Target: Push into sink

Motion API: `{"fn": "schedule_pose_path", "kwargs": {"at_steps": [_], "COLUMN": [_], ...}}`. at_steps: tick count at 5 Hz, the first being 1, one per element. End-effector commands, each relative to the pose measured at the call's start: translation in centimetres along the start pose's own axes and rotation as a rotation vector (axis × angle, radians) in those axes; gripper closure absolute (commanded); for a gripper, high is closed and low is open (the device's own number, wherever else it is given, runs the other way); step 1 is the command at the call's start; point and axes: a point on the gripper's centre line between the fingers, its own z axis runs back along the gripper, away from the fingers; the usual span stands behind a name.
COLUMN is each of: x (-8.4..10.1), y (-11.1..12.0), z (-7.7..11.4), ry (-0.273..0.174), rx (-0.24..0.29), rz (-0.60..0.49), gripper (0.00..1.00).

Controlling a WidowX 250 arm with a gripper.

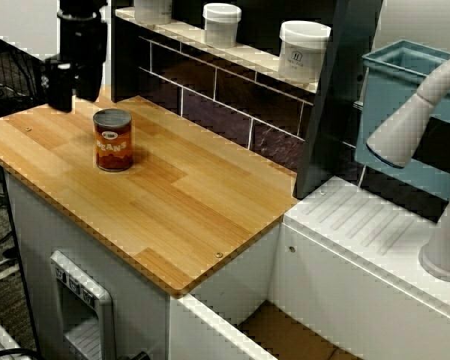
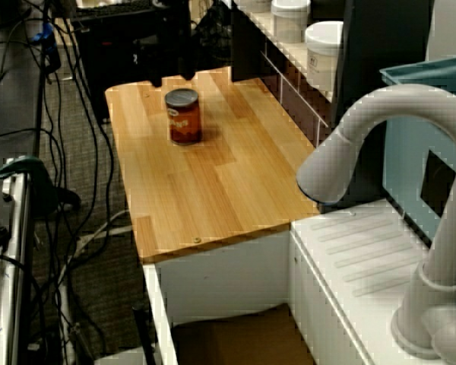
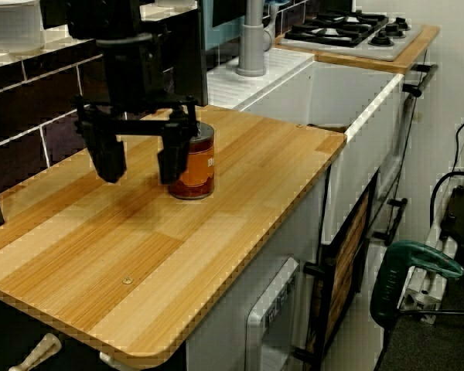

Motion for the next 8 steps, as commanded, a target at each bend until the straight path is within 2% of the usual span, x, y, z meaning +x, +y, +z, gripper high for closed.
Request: {"fn": "schedule_pose_path", "kwargs": {"at_steps": [1, 2, 3, 4, 6, 8], "x": [1.1, 2.1, 4.6, 8.1, 16.0, 22.6], "y": [0.4, 0.7, 0.7, 0.3, -2.3, -5.1], "z": [-0.8, -2.2, -2.7, -2.4, -0.7, -1.6], "ry": [0.015, 0.021, -0.013, -0.063, -0.170, -0.216], "rx": [0.028, 0.012, -0.008, -0.031, -0.078, -0.150], "rz": [-0.005, -0.008, -0.025, -0.067, -0.198, -0.309], "gripper": [0.00, 0.00, 0.00, 0.00, 0.00, 0.00]}}
